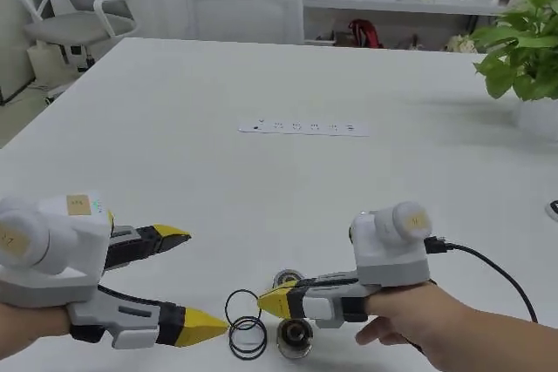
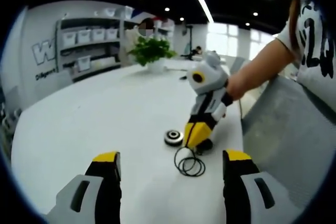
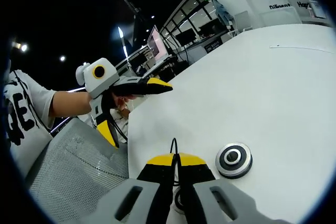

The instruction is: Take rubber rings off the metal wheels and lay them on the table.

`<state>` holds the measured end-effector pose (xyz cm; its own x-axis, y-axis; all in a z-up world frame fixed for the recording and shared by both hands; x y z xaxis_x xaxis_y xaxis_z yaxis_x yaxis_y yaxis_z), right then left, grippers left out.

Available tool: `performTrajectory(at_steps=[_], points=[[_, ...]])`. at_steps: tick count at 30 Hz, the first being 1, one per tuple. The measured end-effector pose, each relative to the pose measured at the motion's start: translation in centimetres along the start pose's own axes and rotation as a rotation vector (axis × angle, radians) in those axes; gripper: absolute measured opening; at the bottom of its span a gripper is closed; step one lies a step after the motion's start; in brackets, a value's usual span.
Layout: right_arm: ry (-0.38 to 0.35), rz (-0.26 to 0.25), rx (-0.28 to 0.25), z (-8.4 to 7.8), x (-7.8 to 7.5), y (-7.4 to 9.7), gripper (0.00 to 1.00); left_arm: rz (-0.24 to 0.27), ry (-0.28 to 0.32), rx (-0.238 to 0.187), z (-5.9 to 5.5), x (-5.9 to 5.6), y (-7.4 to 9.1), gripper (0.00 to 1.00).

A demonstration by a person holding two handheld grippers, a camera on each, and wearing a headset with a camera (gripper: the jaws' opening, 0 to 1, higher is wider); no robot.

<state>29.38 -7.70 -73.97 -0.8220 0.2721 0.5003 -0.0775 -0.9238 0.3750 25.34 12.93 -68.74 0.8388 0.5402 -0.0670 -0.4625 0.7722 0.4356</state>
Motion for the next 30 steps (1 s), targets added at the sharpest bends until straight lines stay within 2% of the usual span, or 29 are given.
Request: performTrajectory(at_steps=[4,8,15,20,26,30], points=[[0.03,-0.012,0.037,-0.2,-0.1,-0.3,0.0,0.002,0.003,-0.001,-0.1,0.0,0.0,0.8],[0.072,-0.051,0.082,-0.6,-0.3,-0.3,0.0,0.0,0.008,0.002,-0.2,0.1,0.0,0.8],[0.129,-0.078,0.099,-0.7,-0.3,-0.3,0.0,0.008,0.018,0.007,-0.5,0.2,0.2,0.8],[0.15,-0.092,0.113,-0.8,-0.3,-0.3,0.07,0.007,0.023,0.009,-0.6,0.2,0.4,0.8],[0.153,-0.094,0.091,-0.5,-0.3,0.2,0.1,0.01,0.025,0.01,-0.6,0.2,0.4,0.79],[0.144,-0.099,0.038,0.4,-0.5,0.9,0.11,0.009,0.03,0.007,-0.6,0.2,0.3,0.79]])
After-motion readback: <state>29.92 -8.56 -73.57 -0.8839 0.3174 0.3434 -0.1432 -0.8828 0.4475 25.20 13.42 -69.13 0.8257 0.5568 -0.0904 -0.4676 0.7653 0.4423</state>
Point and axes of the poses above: the centre of the closed fingertips' face, and the gripper's own axes: y roughly backward along the fingers, x roughly to its left, z roughly out of its top, the point moved 10 cm from there along y, roughly backward along the fingers, and after that the axes turned 2 degrees about y, right-handed, at the moved point
